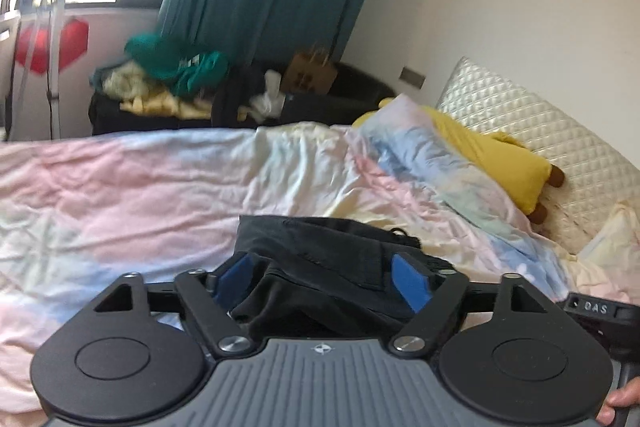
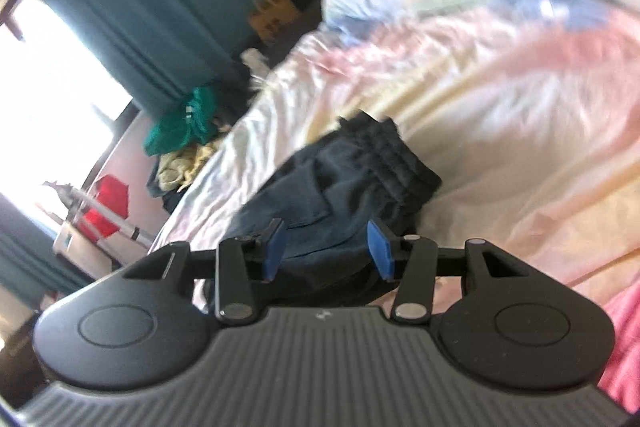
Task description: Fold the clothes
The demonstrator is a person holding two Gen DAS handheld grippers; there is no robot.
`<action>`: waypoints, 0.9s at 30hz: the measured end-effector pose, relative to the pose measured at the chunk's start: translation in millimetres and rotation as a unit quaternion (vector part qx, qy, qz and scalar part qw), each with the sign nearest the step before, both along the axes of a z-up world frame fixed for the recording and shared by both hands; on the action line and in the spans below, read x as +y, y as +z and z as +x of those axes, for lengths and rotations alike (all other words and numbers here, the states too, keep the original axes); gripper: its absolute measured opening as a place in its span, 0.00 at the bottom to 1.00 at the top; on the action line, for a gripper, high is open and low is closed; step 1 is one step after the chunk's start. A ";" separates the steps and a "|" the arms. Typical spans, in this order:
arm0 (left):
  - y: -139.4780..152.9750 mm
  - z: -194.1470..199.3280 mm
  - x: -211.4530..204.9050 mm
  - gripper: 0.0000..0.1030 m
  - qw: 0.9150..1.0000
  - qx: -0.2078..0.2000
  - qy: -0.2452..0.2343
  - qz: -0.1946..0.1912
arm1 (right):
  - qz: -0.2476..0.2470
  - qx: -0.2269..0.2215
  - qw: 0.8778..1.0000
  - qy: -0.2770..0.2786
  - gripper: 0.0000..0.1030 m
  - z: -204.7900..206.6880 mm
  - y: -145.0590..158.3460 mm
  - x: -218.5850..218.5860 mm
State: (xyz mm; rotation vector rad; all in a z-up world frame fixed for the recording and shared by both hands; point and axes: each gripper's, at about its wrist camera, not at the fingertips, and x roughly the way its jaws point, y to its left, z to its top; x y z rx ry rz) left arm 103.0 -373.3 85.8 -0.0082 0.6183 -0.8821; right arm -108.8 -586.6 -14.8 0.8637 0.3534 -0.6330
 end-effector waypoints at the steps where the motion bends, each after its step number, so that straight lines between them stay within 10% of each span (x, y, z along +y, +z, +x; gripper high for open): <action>1: 7.0 -12.7 7.2 0.80 1.000 -0.011 -0.005 0.003 | -0.011 -0.002 1.000 0.008 0.48 -4.6 8.6 10.9; 9: 27.4 -90.2 67.0 1.00 0.997 -0.082 0.000 0.009 | -0.101 -0.015 0.993 0.057 0.51 -41.1 54.9 97.8; 16: 12.5 -132.6 106.4 1.00 0.990 -0.137 0.023 0.032 | -0.203 -0.009 0.978 0.055 0.87 -52.0 50.7 159.6; 27: -26.9 -142.6 127.0 1.00 0.988 -0.143 0.035 0.038 | -0.289 0.053 0.954 0.066 0.88 -34.1 12.7 216.6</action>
